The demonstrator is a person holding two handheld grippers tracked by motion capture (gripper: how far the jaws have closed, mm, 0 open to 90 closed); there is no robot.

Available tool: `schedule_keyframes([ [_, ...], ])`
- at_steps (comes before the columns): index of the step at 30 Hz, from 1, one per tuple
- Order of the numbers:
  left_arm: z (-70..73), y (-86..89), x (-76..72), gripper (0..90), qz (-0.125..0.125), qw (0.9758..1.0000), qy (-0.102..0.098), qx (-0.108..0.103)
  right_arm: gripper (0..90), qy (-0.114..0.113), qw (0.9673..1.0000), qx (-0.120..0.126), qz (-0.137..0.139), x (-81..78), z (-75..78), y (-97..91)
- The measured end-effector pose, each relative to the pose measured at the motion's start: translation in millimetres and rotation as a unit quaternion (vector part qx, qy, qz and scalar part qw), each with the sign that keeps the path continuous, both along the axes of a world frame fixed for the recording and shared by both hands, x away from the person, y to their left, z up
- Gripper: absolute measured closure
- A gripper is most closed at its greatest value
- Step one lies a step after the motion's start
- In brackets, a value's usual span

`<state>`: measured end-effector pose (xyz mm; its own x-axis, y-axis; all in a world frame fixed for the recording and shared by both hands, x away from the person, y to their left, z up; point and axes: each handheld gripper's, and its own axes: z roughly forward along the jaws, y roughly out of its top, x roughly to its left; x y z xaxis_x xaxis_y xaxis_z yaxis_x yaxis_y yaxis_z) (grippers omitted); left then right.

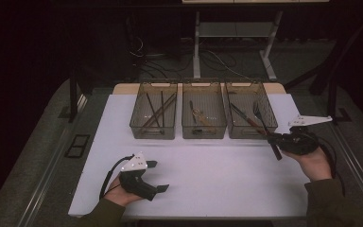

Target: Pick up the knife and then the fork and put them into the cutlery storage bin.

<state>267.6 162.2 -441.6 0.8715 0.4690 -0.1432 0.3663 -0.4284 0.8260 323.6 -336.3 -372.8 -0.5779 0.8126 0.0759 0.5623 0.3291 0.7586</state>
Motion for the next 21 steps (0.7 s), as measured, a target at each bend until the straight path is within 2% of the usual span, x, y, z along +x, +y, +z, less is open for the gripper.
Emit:
schedule_keyframes([
  [8, -0.4, -0.3, -0.1, 4.0, 0.001, 1.0, 0.002, 0.002, 77.2, -0.029, 0.9994, 0.016, -0.015, 11.9, 9.7, -3.4],
  [14, -0.3, -0.2, -0.2, 4.0, 0.002, 1.0, 0.002, 0.002, 77.1, -0.04, 0.9986, 0.028, -0.02, 22.1, 15.7, -3.0],
  [21, -0.6, -0.4, -0.2, 4.0, 0.001, 1.0, 0.002, 0.0, 77.1, -0.05, 0.998, 0.031, -0.023, 40.9, 24.6, 3.0],
])
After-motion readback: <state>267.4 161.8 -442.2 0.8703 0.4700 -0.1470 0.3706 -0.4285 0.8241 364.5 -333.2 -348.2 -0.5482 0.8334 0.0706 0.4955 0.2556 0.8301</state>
